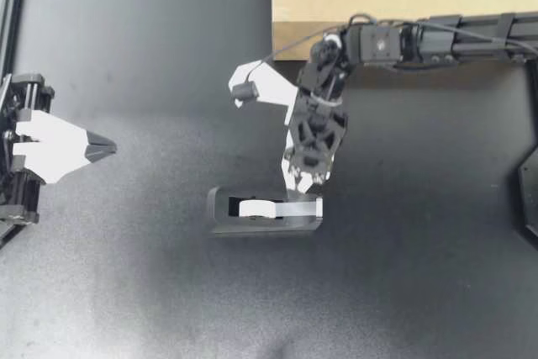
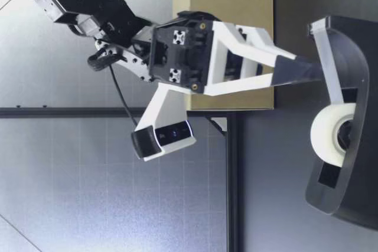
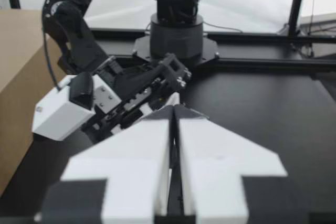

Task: Cut a small piece of tape from the tape dispenser then place it on the cardboard box's edge.

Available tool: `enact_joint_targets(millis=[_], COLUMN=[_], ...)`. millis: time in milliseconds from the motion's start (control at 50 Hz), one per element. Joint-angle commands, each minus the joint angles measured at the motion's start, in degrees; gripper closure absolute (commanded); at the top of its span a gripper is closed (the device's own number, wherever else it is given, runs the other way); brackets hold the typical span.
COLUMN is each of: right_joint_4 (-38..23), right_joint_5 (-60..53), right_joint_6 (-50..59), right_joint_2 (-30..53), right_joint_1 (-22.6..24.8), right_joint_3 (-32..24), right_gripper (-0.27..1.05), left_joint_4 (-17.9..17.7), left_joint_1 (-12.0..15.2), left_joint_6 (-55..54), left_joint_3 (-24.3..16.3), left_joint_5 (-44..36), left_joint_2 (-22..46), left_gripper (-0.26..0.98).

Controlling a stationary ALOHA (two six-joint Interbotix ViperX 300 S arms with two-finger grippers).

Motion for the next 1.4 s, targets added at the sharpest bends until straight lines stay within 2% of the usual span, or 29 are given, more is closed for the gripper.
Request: enact_joint_targets(millis=[0, 420, 480, 640, 760, 900, 1380], right_joint_4=[0.4, 0.7, 0.7, 0.5, 0.5, 0.5, -0.6], right_joint_5=[0.3, 1.6, 1.6, 1.7, 1.7, 1.7, 1.9], right_joint_6=[-0.3, -0.2, -0.2, -0.2, -0.1, 0.3, 0.4], right_joint_2=[-1.0, -0.3, -0.4, -0.6, -0.9, -1.6, -5.7], right_joint_1=[0.6, 2.0, 2.0, 2.0, 2.0, 2.0, 1.2], right_joint_3=[-1.2, -1.4, -1.4, -1.8, -2.2, -2.2, 2.0], right_gripper=[0.32, 0.33, 0.38, 0.63, 0.78, 0.86, 0.87], left_joint_4=[-0.1, -0.2, -0.2, -0.2, -0.2, -0.2, -0.2], left_joint_1=[0.1, 0.1, 0.1, 0.1, 0.1, 0.1, 0.1], left_joint_6=[-0.1, 0.0, 0.0, -0.1, -0.1, -0.1, -0.1], left_joint_3=[-0.5, -0.6, -0.5, -0.5, -0.5, -0.4, -0.2], left_joint_5=[-0.5, -0.5, -0.5, -0.5, -0.5, -0.4, -0.5], left_joint_2=[0.4, 0.3, 0.3, 0.3, 0.4, 0.4, 0.3], left_gripper=[0.80, 0.80, 0.80, 0.80, 0.80, 0.80, 0.80])
